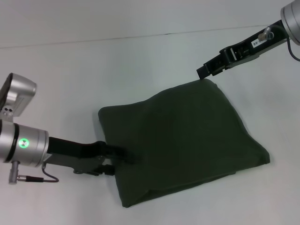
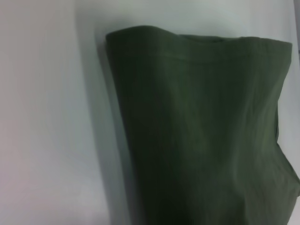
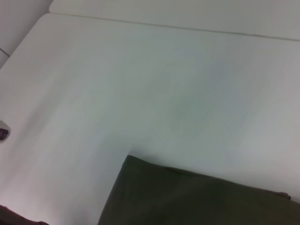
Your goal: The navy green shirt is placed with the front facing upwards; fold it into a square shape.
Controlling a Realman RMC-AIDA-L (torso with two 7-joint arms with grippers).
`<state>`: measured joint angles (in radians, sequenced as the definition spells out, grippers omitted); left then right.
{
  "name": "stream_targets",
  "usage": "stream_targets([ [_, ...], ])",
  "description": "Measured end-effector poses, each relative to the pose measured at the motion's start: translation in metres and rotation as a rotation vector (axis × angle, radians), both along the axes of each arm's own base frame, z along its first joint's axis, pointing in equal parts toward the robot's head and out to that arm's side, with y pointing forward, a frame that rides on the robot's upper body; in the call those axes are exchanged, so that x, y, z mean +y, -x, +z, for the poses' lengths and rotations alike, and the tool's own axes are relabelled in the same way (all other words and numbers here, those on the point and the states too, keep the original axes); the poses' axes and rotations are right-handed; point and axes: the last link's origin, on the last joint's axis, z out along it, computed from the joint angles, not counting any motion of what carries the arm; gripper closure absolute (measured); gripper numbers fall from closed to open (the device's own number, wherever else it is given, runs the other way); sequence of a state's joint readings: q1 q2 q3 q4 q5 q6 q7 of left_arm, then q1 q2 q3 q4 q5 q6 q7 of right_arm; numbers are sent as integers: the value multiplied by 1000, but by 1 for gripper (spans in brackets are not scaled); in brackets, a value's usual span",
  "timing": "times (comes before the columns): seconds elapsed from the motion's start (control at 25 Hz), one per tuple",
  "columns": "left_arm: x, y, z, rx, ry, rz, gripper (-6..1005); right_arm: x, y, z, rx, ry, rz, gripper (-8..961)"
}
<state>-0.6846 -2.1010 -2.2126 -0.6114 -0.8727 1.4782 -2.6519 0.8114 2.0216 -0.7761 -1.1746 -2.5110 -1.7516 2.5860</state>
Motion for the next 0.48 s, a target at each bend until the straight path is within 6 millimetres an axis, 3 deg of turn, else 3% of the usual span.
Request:
stream_targets([
  [0.48, 4, -18, -21, 38, 49, -55, 203, -1, 1, 0, 44, -2, 7, 469],
])
